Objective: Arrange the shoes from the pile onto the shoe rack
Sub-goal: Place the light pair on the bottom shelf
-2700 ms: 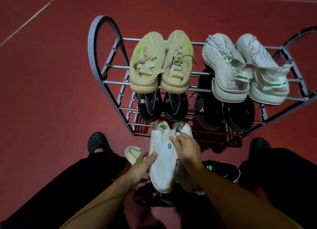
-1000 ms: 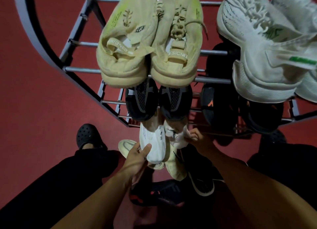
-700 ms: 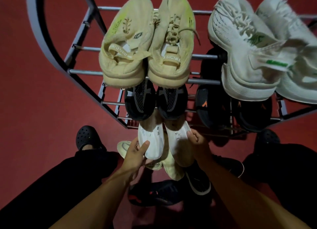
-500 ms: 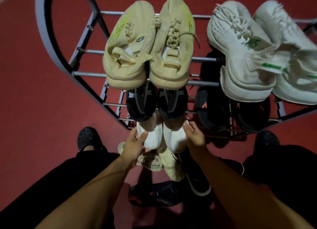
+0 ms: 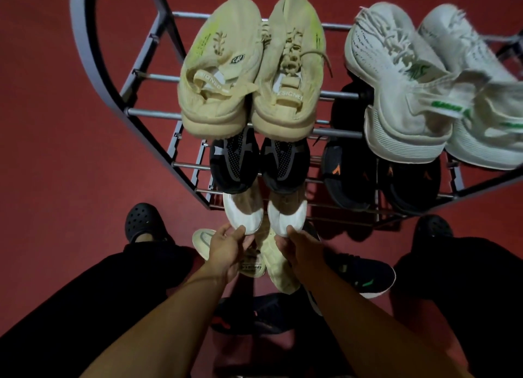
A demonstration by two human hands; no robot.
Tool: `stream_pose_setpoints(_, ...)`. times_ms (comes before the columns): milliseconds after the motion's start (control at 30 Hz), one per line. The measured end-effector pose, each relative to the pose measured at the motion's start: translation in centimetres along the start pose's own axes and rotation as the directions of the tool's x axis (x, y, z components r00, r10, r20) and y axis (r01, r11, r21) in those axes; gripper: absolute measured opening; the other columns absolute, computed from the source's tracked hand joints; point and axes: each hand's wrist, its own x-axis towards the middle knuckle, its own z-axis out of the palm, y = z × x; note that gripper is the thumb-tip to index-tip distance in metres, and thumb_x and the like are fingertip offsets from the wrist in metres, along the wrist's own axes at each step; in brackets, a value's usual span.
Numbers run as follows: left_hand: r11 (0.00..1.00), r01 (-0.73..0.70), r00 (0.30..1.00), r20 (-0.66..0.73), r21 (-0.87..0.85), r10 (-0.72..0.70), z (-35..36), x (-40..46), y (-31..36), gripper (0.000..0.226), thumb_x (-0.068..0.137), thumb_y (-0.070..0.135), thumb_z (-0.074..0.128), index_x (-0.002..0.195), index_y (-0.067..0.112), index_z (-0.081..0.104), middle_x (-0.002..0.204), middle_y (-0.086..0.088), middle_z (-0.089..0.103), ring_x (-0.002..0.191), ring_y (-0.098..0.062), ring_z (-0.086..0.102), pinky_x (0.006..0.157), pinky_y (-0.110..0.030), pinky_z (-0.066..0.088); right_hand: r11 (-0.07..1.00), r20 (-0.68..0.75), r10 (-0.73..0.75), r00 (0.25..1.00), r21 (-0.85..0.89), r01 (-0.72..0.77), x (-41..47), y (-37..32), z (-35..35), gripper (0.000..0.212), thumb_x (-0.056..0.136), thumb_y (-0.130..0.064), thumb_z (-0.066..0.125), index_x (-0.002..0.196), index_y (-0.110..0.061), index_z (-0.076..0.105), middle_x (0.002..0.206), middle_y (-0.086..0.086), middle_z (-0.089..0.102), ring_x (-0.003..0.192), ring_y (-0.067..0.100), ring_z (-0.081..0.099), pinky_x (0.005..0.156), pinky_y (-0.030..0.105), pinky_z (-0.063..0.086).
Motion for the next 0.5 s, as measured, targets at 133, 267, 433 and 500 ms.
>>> stream_pose_setpoints(133,0.998,-0.066,0.998,-0.013,-0.004,0.066,0.6,0.1,0.6,0.031,0.097,-0.004,0.056,0.127,0.003,0.053,0.117,-0.021,0.07,0.102,-0.031,0.072,0.097,-0.042,0.056,0.989,-0.027,-0.151,0.988,-0.016,0.15,-0.1,-0.3,1.2,0.025,0.091,-0.016,0.065,0.103,0.006,0.065,0.098,0.028,0.069,0.092,0.031,0.071,0.077,0.032,0.058)
stream_pose_setpoints(267,0.995,-0.101,0.995,0.015,0.0,0.101,1.3,1.3,1.6,0.037,0.096,-0.005,0.057,0.133,0.001,0.051,0.119,-0.024,0.068,0.108,-0.036,0.07,0.099,-0.046,0.055,0.98,0.007,-0.194,0.981,-0.051,0.194,0.4,-2.2,2.6,0.018,0.095,-0.012,0.058,0.108,-0.004,0.065,0.105,0.021,0.071,0.096,0.028,0.071,0.08,0.029,0.058)
stream_pose_setpoints(433,0.993,-0.084,0.996,0.028,0.083,0.082,2.9,2.6,3.6,0.038,0.095,-0.014,0.048,0.13,0.001,0.053,0.103,-0.017,0.071,0.086,-0.026,0.074,0.07,-0.03,0.063,0.989,0.008,-0.099,0.995,-0.108,0.1,3.0,-3.7,2.8,0.01,0.098,-0.004,0.051,0.099,-0.005,0.06,0.101,0.024,0.067,0.088,0.026,0.07,0.078,0.028,0.059)
stream_pose_setpoints(500,0.971,-0.071,0.997,0.025,0.227,0.067,3.1,3.0,3.8,0.039,0.096,-0.015,0.043,0.13,0.002,0.055,0.096,-0.014,0.07,0.079,-0.024,0.069,0.059,-0.024,0.061,0.979,0.005,-0.064,0.998,-0.195,0.064,3.7,-4.1,2.3,0.007,0.096,-0.004,0.054,0.091,-0.001,0.058,0.084,0.024,0.06,0.069,0.02,0.066,0.063,0.022,0.057)
